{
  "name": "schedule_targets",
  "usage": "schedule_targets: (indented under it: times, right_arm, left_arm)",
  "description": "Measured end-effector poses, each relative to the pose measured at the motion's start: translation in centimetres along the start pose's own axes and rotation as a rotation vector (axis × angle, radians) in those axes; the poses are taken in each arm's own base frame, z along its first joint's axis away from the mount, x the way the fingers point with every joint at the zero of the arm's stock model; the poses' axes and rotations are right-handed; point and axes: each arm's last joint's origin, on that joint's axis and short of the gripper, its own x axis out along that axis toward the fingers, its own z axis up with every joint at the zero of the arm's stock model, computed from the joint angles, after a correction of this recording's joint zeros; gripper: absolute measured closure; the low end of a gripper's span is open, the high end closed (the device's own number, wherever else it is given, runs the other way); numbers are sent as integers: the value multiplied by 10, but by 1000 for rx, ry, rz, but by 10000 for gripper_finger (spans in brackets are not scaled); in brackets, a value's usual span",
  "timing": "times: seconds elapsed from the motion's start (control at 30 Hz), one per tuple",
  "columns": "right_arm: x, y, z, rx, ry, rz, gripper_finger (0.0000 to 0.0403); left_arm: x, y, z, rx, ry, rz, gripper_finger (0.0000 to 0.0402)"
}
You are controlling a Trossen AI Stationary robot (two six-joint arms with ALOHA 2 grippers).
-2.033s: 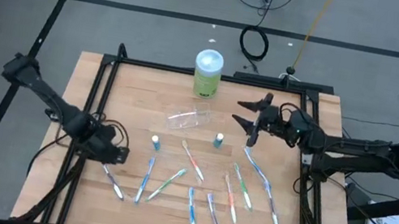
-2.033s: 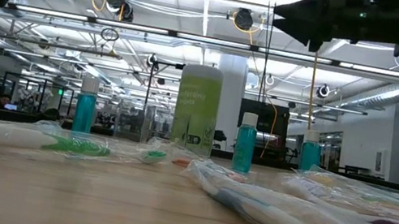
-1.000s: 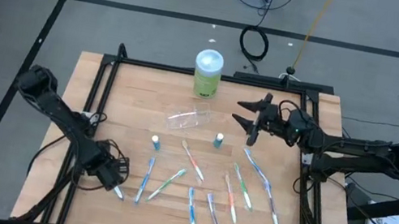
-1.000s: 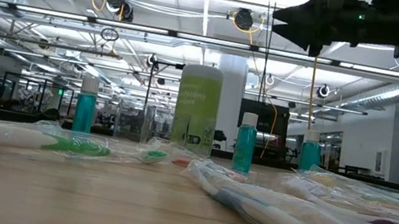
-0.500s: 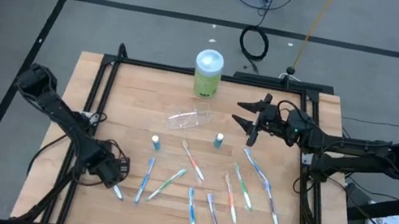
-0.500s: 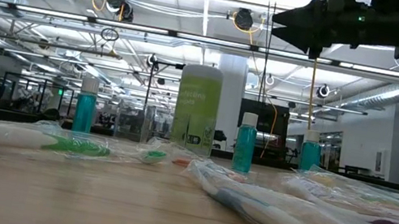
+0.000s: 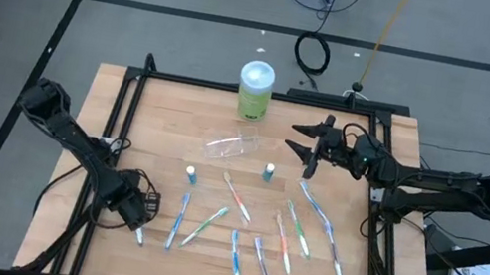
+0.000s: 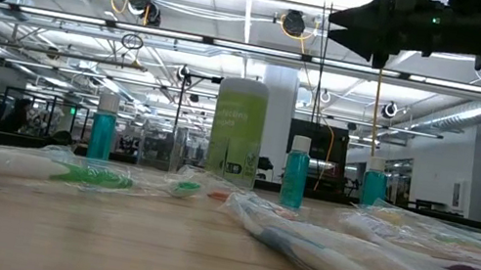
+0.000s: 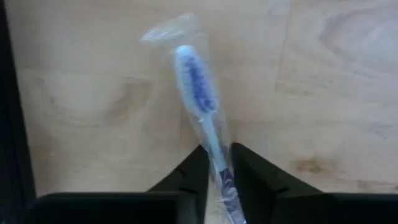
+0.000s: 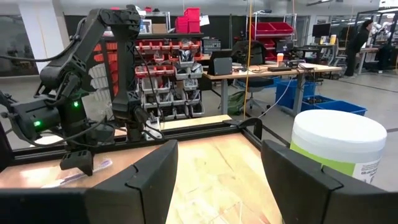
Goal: Pick & Place toothbrushing station
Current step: Put the left purple toothbrush into the transparent organizer
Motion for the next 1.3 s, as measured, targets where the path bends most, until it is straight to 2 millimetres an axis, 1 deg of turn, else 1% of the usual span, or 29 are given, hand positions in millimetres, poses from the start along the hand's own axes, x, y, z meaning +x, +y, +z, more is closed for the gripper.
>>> schedule_targets:
  times: [0.1, 0.13, 0.3, 0.37, 0.43, 0.57, 0.67, 0.97, 1.07, 1.17, 1.3]
  right_arm:
    - [0, 0, 0, 0, 0, 0, 179]
    - [0, 0, 0, 0, 0, 0, 179]
    - [0, 0, 0, 0, 0, 0, 179]
    - [0, 0, 0, 0, 0, 0, 179]
    - [0, 0, 0, 0, 0, 0, 179]
    - [0, 0, 0, 0, 4, 0, 179]
    - [0, 0, -2, 0, 19, -1, 179]
    - [-1, 0, -11, 1, 109, -4, 179]
    - [-1, 0, -11, 1, 114, -5, 179]
    - [-1, 0, -12, 25, 119, -6, 179]
    - [-1, 0, -12, 31, 119, -7, 179]
  left_arm:
    - [0, -1, 1, 6, -27, -24, 383]
    - [0, -1, 1, 13, -36, -32, 390]
    - [-1, -1, 2, 39, -70, -41, 383]
    - [-4, -1, 3, 53, -100, -30, 388]
    - [-8, 0, 6, 78, -165, -27, 395]
    - [-27, -4, 8, 111, -217, -112, 390]
    - [-47, -7, 11, 149, -268, -228, 395]
    - [-106, -5, 27, 302, -461, -499, 399]
    - [-121, -4, 32, 393, -554, -566, 400]
    - [-134, -5, 37, 444, -677, -636, 399]
    - [-147, -10, 46, 510, -808, -645, 400]
